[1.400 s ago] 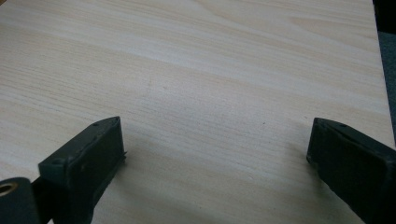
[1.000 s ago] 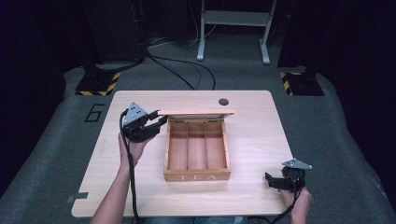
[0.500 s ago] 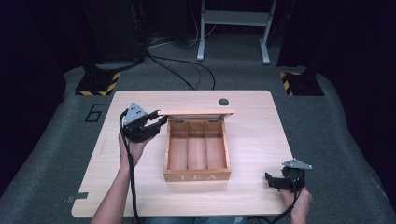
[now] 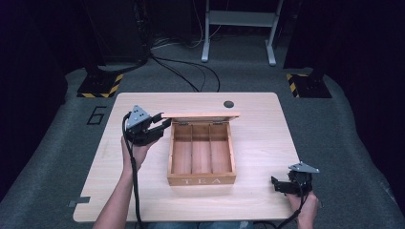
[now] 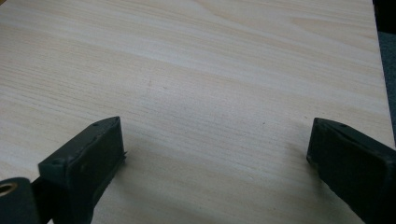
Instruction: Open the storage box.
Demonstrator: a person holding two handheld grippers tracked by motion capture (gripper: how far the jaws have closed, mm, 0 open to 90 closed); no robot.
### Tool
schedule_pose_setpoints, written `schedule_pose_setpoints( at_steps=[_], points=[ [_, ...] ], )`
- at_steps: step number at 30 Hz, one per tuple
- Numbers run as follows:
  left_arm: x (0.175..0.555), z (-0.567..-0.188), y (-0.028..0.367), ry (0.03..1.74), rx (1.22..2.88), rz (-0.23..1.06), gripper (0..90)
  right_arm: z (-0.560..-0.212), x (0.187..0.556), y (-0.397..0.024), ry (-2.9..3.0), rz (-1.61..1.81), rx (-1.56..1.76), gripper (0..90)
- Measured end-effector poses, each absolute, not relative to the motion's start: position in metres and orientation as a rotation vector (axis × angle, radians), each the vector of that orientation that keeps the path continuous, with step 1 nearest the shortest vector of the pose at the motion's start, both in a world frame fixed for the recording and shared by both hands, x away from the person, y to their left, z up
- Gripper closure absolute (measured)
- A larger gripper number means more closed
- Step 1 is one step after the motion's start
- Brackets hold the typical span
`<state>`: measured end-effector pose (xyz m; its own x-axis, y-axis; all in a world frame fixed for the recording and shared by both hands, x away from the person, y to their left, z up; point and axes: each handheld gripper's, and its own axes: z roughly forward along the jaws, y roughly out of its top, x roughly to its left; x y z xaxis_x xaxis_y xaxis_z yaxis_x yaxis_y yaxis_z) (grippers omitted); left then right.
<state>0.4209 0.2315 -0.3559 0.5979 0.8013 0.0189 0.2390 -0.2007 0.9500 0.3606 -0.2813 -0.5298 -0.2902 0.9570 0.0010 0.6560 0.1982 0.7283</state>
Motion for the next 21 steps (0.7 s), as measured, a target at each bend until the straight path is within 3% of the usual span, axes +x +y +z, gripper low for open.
schedule_pose_setpoints(
  at_steps=[21],
  points=[
    [0.4215, -0.3553, 0.2317, 0.857, 1.745, 0.647, 60.7, -0.5297, 0.3607, -0.2812, 2.023, 0.874, 1.503, 3.3]
  ],
)
